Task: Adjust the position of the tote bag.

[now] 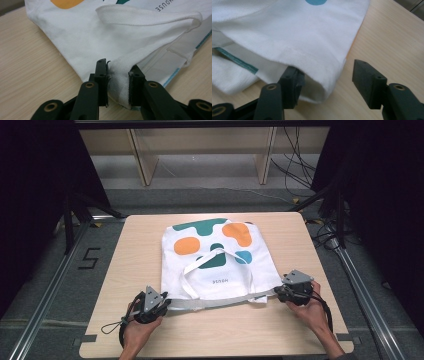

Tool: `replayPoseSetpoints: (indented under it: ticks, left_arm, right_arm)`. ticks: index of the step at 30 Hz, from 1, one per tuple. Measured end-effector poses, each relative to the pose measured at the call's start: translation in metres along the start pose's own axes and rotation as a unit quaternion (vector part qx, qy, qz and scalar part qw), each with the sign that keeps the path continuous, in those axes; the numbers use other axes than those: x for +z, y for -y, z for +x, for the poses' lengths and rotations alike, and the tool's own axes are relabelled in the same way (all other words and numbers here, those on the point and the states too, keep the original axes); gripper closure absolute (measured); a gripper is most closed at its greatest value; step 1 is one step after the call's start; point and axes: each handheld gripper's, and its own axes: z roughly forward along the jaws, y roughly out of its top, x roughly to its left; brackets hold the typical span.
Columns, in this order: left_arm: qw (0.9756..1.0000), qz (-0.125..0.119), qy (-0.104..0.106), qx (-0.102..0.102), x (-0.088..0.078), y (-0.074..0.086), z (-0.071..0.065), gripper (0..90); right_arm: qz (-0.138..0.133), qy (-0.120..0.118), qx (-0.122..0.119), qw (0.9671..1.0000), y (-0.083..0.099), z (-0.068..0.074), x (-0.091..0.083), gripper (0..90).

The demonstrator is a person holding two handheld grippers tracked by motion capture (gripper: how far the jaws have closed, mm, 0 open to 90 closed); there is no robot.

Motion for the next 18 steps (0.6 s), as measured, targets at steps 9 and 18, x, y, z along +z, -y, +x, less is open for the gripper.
replayPoseSetpoints:
  ticks: [9, 18]
  left_arm:
    - [0.9998, 0.017, -0.002, 0.008, 0.003, 0.003, -0.002, 72.7]
    - [0.9998, 0.013, -0.006, 0.011, -0.002, 0.005, 0.006, 76.4]
  right_arm:
    - [0.031, -0.013, -0.034, 0.9989, -0.006, -0.003, 0.020, 77.5]
    - [0.043, -0.029, -0.059, 0.9969, 0.002, 0.024, -0.015, 79.6]
